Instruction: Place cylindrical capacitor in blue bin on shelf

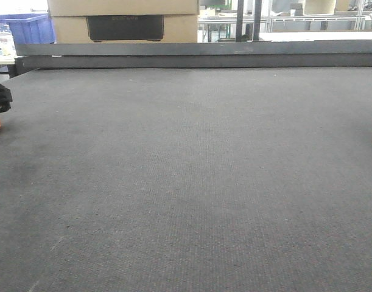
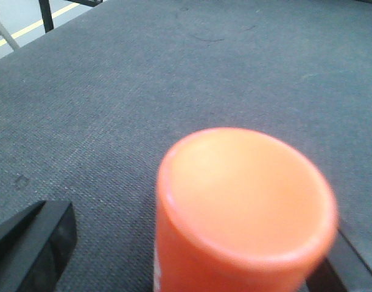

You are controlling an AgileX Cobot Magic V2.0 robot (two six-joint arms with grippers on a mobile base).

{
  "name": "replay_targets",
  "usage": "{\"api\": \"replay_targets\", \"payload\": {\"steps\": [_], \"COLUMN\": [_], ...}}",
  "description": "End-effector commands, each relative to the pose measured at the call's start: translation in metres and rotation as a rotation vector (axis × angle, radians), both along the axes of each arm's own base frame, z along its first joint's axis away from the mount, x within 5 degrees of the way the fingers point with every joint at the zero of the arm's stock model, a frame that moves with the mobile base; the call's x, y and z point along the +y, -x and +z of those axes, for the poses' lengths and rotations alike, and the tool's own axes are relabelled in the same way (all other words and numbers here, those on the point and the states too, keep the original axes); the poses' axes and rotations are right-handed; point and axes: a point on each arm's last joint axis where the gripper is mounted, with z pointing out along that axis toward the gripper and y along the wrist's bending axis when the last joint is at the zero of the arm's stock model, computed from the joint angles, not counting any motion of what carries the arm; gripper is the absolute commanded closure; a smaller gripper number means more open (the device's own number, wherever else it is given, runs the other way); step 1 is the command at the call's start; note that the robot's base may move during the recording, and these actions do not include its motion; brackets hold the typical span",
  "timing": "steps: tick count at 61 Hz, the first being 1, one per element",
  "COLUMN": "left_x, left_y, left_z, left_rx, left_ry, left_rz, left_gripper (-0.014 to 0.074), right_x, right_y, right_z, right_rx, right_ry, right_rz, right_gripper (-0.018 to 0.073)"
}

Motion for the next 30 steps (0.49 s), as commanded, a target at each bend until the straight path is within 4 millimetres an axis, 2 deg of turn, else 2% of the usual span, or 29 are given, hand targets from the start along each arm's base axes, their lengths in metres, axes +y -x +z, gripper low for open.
{"api": "replay_targets", "payload": {"steps": [1,5,9,12,13,17,21,24,30], "left_x": [0.002,0.002,0.002,0.002,0.002,0.002,0.002,0.002,0.001], "left_y": [-0.004,-0.006,-0.006,-0.006,-0.005,-0.005,-0.004,-0.003,0.001], "left_z": [0.004,0.005,0.005,0.005,0.006,0.008,0.015,0.021,0.037], "left_rx": [-0.027,-0.034,-0.034,-0.034,-0.037,-0.035,-0.036,-0.039,-0.040], "left_ry": [0.001,0.002,0.002,0.002,0.002,0.003,0.007,0.009,0.012], "left_rz": [0.011,0.011,0.011,0.011,0.011,0.010,0.007,0.005,-0.008], "left_gripper": [-0.0002,0.0025,0.0108,0.0209,0.0277,0.0438,0.0611,0.0709,0.0707], "right_x": [0.000,0.000,0.000,0.000,0.000,0.000,0.000,0.000,0.000], "right_y": [0.001,0.001,0.001,0.001,0.001,0.001,0.001,0.001,0.002], "right_z": [0.003,0.003,0.003,0.003,0.003,0.003,0.003,0.003,0.000], "right_rx": [-0.023,-0.023,-0.023,-0.023,-0.023,-0.023,-0.023,-0.018,0.019], "right_ry": [0.005,0.005,0.005,0.005,0.005,0.005,0.005,0.005,0.004], "right_rz": [0.000,0.000,0.000,0.000,0.000,0.000,0.000,0.001,0.003], "right_gripper": [0.0721,0.0721,0.0721,0.0721,0.0721,0.0721,0.0721,0.0721,0.0721]}}
